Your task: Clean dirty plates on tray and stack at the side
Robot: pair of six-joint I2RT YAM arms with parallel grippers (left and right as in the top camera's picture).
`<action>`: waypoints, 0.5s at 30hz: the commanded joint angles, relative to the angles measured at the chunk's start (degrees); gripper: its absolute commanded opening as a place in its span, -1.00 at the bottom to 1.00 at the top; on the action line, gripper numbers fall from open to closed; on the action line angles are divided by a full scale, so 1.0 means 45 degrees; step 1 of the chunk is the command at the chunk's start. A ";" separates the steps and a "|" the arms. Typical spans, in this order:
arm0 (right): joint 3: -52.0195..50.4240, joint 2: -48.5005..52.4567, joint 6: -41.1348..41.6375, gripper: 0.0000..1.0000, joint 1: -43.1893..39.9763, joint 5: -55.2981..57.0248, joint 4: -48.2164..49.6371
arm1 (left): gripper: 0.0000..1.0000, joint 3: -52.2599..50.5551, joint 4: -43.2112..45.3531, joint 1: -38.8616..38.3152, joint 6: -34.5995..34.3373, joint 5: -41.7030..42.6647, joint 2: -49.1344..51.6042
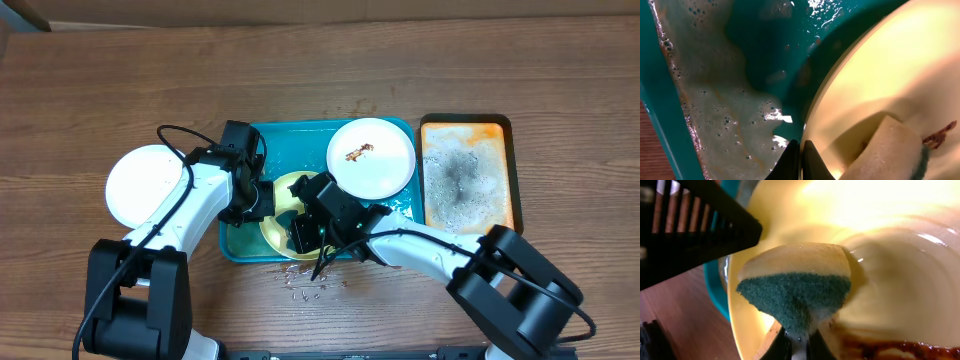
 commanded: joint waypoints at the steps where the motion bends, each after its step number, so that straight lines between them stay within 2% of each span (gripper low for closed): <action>1: -0.0058 0.0389 0.0102 -0.92 0.0073 0.0146 -0.0121 | -0.92 -0.0039 0.0010 -0.0102 -0.0175 0.0083 -0.0049; 9: -0.0053 0.0384 0.0685 -0.92 -0.0787 0.2152 -0.1107 | -0.92 -0.0039 -0.0233 -0.0102 -0.0170 0.0073 -0.0049; 15: -0.0044 0.0384 0.0748 -0.93 -0.2040 0.2293 -0.1467 | -0.92 -0.0039 -0.0267 -0.0097 -0.0175 0.0068 -0.0049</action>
